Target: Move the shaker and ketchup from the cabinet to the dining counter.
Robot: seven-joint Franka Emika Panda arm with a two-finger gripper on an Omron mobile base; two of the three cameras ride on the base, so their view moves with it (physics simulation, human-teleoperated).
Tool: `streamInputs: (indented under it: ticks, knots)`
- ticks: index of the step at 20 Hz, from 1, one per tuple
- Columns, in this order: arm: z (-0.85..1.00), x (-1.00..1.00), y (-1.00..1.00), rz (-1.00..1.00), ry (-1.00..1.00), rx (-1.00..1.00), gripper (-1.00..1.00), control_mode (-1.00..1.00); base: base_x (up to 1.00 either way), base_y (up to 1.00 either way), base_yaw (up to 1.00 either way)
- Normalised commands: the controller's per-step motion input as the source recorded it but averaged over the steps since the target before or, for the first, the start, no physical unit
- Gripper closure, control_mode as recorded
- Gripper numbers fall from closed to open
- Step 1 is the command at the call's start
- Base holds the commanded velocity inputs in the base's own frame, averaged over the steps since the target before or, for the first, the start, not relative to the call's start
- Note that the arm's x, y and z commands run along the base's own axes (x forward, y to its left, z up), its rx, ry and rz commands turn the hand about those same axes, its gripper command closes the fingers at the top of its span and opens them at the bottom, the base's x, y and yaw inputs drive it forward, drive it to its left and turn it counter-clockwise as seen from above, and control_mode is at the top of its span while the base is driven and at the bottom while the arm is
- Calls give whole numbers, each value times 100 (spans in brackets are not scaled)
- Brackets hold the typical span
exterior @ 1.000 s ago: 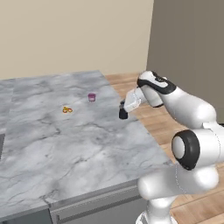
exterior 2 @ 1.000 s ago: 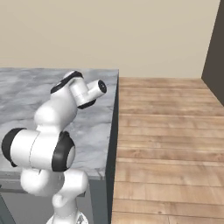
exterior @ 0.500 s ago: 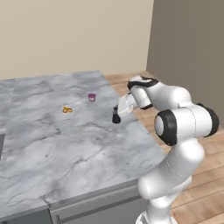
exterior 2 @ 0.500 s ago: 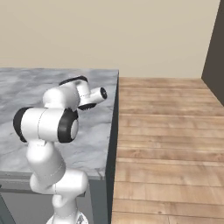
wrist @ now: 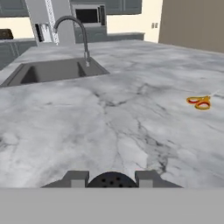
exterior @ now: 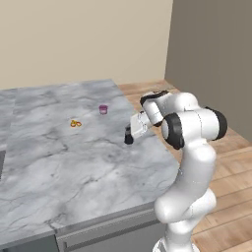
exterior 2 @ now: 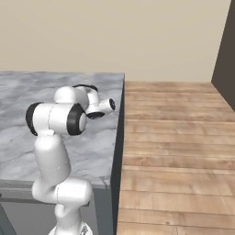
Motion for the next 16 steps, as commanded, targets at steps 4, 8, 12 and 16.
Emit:
streamInputs:
  ticks: [4, 8, 12, 16]
  knots:
    - [-53, 37, 13, 6, 0, 0, 100, -100, 0, 0, 0]
    - [-53, 44, 12, 6, 0, 0, 100, -100, 0, 0, 0]
    - [-55, 41, 11, 6, 0, 0, 100, -100, 0, 0, 0]
    - [-54, 31, 10, 5, 0, 0, -100, -100, 0, 0, 0]
